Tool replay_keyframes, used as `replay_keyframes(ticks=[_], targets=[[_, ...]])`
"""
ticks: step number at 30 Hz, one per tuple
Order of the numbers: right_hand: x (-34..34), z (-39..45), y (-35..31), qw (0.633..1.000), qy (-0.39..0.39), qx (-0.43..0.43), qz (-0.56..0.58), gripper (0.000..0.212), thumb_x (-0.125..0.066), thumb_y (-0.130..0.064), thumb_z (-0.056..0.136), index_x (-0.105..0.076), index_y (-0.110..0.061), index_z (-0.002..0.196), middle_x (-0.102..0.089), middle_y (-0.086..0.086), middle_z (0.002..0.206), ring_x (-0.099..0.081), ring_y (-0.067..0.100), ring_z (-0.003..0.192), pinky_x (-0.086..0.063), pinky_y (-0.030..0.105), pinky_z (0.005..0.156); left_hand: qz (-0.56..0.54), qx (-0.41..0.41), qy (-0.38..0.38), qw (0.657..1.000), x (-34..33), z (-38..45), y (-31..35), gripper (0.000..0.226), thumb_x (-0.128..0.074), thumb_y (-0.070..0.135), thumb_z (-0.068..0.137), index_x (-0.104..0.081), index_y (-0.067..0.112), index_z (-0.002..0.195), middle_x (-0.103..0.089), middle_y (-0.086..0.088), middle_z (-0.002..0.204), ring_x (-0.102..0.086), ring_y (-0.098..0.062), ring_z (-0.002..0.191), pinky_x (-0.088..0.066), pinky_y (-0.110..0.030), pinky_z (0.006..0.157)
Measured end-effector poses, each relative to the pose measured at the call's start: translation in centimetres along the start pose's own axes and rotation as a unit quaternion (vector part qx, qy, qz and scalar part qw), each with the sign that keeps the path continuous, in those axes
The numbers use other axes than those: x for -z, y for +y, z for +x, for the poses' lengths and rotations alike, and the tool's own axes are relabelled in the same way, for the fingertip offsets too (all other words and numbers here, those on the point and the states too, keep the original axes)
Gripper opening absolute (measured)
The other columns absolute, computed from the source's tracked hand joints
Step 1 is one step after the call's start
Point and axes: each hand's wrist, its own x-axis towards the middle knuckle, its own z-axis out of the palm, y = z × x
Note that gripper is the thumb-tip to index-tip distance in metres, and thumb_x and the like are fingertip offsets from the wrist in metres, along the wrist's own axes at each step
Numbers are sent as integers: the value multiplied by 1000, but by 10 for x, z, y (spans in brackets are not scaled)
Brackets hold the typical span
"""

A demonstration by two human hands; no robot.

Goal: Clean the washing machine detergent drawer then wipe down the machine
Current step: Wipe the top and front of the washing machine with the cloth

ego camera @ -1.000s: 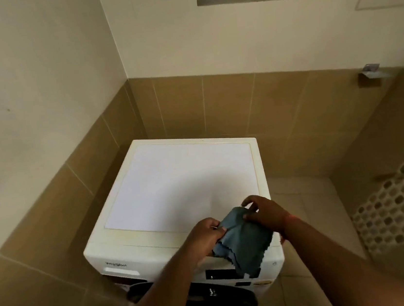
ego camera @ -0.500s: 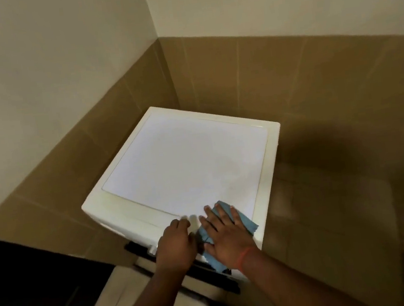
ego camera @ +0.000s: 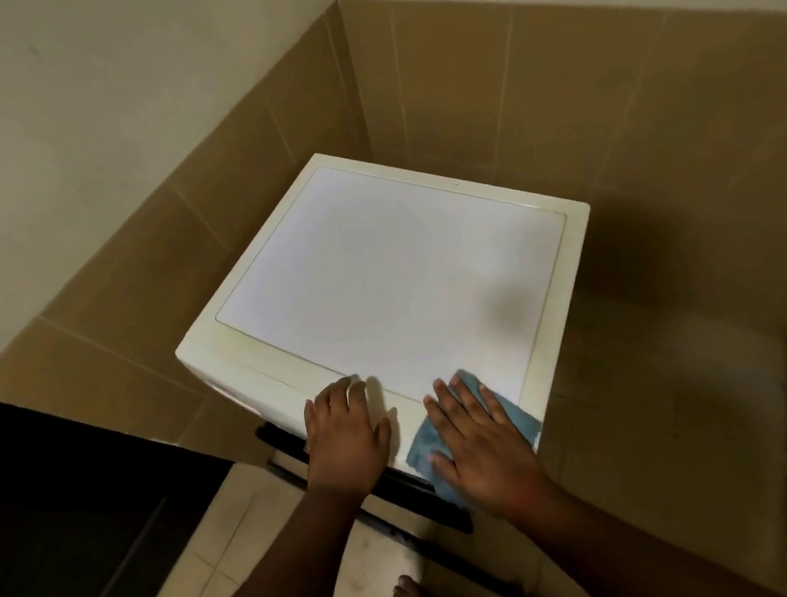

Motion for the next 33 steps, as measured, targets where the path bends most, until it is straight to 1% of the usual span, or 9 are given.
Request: replay_keyframes(ticks=[4, 8, 11, 16, 21, 23, 27, 30, 33], targets=[[3, -31, 11, 999, -3, 38, -9, 65, -27, -57, 100, -22, -22, 155, -11, 1, 163, -6, 20, 151, -12, 46, 120, -22, -19, 15, 999, 0, 27, 0, 60, -38, 49, 88, -52, 8, 129, -54, -13, 132, -49, -32, 119, -39, -54, 99], [11, 18, 21, 998, 6, -63, -18, 64, -33, -53, 98, -26, -21, 154, -15, 0, 163, -5, 21, 151, -20, 49, 118, -45, -46, 35, 997, -2, 42, 1, 58, -41, 48, 89, -53, 6, 128, -54, -14, 131, -49, -33, 120, -39, -55, 100], [2, 4, 11, 996, 5, -90, -23, 67, -31, -53, 99, -22, -18, 155, -11, 4, 163, -3, 24, 151, -16, 49, 120, -39, -57, 25, 997, -7, 37, -8, 57, -41, 46, 89, -52, 6, 129, -53, -15, 132, -48, -34, 121, -38, -57, 101], [2, -8, 20, 999, 5, -39, -34, 65, -28, -53, 100, -21, -18, 155, -10, 3, 163, -3, 21, 151, -18, 48, 117, -46, -23, 40, 998, -10, 39, -19, 55, -44, 45, 89, -54, 7, 126, -54, -15, 131, -49, -34, 120, -37, -59, 101], [7, 18, 24, 995, 11, -91, -27, 66, -33, -51, 99, -20, -18, 155, -10, 2, 163, -1, 21, 151, -16, 47, 119, -44, -6, 64, 997, -9, 47, -25, 57, -43, 48, 90, -54, 6, 127, -54, -14, 132, -48, -34, 122, -33, -60, 105], [3, -5, 18, 998, 5, -54, -31, 69, -37, -51, 97, -20, -17, 155, -10, 4, 163, 1, 23, 151, -11, 45, 119, -40, 11, 75, 996, -10, 55, -24, 57, -47, 50, 91, -54, 7, 128, -54, -13, 132, -48, -34, 122, -32, -60, 105], [5, 2, 40, 995, -16, 71, -63, 66, -34, -52, 98, -26, -19, 154, -16, 3, 163, -1, 22, 151, -17, 46, 119, -48, 55, 91, 993, -13, 77, -8, 59, -46, 51, 91, -52, 7, 130, -53, -13, 133, -47, -34, 123, -30, -61, 107], [15, 37, 55, 994, -30, 74, -78, 66, -21, -54, 100, -18, -19, 156, -7, 3, 164, 0, 22, 151, -14, 48, 120, -49, 74, 97, 991, -18, 78, 13, 60, -41, 52, 92, -49, 8, 133, -51, -13, 135, -45, -34, 126, -25, -61, 111], [13, 27, 61, 992, -49, 102, -52, 67, -20, -53, 100, -12, -17, 156, -2, 5, 164, 7, 23, 151, -8, 49, 121, -42, 96, 99, 990, -14, 86, 37, 61, -39, 52, 92, -48, 9, 134, -49, -13, 137, -42, -33, 129, -24, -61, 113]])
